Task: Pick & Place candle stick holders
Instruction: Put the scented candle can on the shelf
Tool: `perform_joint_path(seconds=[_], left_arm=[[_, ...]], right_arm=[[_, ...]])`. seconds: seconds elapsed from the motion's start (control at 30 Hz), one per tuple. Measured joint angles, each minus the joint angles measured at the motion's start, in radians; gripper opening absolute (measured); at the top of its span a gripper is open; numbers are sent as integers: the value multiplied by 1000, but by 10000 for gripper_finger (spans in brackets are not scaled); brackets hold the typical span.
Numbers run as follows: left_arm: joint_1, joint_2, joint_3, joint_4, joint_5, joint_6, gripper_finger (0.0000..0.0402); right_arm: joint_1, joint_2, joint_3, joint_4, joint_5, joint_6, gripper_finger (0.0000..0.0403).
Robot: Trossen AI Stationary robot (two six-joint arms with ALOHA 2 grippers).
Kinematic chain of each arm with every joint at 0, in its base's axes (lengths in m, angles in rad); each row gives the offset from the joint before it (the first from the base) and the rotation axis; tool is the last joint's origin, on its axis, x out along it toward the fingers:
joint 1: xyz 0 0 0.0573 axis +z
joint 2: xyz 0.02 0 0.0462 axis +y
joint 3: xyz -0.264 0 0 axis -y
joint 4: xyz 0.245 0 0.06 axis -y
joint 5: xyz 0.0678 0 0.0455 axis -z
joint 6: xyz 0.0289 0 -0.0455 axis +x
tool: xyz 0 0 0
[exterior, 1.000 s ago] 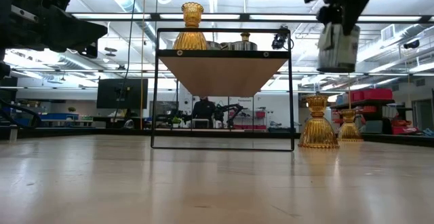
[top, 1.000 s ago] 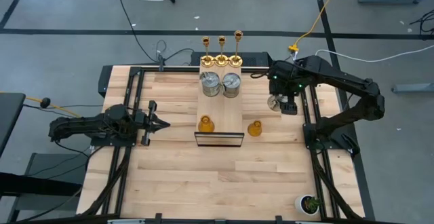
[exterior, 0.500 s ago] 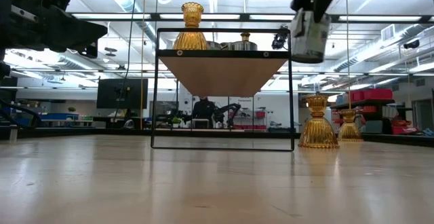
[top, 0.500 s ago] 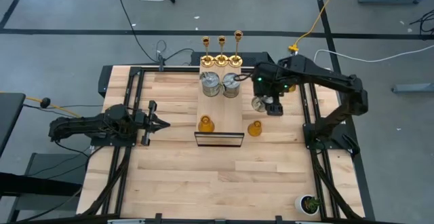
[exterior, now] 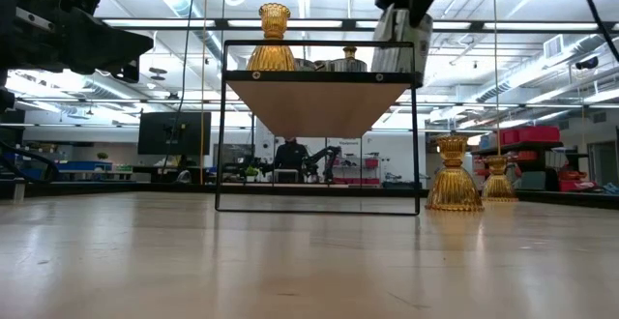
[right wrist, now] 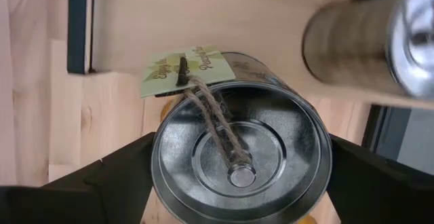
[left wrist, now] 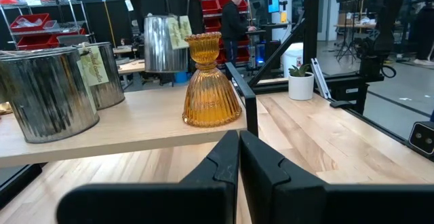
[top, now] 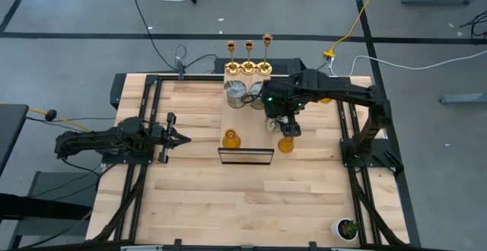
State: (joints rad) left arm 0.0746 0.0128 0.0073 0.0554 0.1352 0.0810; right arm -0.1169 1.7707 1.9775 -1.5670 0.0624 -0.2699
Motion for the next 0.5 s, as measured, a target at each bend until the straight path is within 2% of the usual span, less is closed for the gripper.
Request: perform_joint_path(seconds=[0.3, 0.5], left_arm=[[0, 0, 0, 0, 0, 0, 18], [0, 0, 0, 0, 0, 0, 18]], right_arm=[[34, 71, 24, 66, 0, 11, 364], [34, 73, 24, 109, 0, 30, 364]])
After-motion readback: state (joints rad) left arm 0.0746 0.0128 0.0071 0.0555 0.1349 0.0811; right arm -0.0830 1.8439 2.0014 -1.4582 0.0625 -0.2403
